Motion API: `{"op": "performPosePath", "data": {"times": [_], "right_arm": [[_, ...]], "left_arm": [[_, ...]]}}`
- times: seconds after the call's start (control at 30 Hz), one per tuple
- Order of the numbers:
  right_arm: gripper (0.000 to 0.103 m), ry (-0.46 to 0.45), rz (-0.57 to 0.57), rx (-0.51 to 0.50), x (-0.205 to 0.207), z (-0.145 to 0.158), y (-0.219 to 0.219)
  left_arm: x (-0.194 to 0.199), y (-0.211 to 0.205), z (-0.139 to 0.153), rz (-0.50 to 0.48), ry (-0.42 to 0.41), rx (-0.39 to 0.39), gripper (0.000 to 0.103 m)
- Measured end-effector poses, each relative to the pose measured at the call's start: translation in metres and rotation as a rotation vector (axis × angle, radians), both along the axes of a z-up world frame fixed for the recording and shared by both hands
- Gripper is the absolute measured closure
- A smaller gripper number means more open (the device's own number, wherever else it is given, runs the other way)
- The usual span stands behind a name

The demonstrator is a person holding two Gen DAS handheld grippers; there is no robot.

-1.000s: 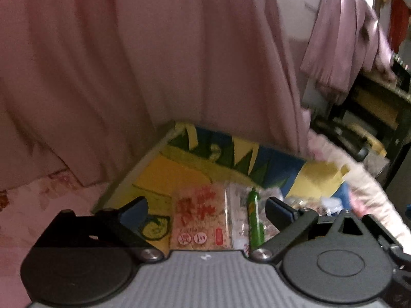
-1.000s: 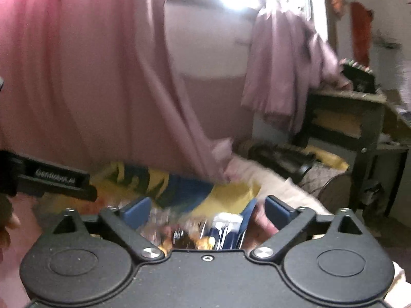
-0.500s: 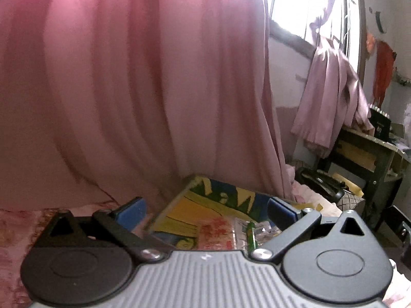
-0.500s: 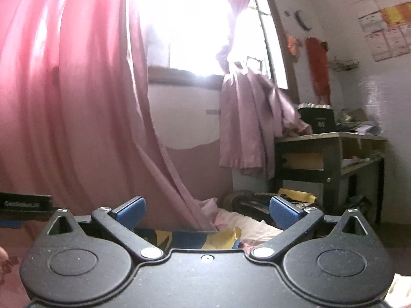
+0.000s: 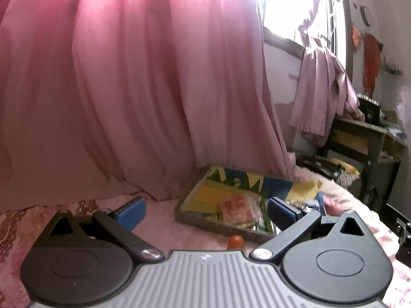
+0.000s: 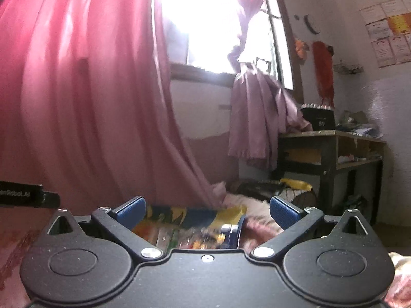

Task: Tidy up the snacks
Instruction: 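Move both open tools toward the orange and red-orange snack bag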

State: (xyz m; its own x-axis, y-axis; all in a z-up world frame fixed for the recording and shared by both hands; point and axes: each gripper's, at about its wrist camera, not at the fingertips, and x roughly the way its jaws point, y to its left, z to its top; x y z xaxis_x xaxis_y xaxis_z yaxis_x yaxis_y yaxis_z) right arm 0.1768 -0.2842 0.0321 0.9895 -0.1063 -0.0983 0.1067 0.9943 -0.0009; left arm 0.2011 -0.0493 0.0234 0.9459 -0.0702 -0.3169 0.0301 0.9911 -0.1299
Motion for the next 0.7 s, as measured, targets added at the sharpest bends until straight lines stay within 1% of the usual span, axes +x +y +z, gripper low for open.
{"op": "performPosePath", "data": {"times": [0.2, 0.27, 0.4, 0.53, 0.7], "right_arm": [[0.001, 0.093, 0.026, 0.029, -0.015, -0.007, 0.008], [0.001, 0.126, 0.036, 0.041, -0.019, -0.010, 0.010], [0.001, 0.208, 0.039, 0.095, -0.022, -0.017, 0.010], [0.001, 0.279, 0.030, 0.076, -0.024, -0.026, 0.015], [0.001, 0.341, 0.041, 0.045, -0.020, -0.034, 0.021]], "left_arm": [[-0.020, 0.006, -0.011, -0.026, 0.034, 0.035, 0.000], [-0.025, 0.009, -0.014, -0.029, 0.048, 0.034, 0.000], [-0.032, 0.013, -0.021, -0.031, 0.087, 0.052, 0.000], [-0.033, 0.015, -0.034, -0.026, 0.164, 0.098, 0.000], [-0.034, 0.024, -0.049, -0.005, 0.226, 0.088, 0.000]]}}
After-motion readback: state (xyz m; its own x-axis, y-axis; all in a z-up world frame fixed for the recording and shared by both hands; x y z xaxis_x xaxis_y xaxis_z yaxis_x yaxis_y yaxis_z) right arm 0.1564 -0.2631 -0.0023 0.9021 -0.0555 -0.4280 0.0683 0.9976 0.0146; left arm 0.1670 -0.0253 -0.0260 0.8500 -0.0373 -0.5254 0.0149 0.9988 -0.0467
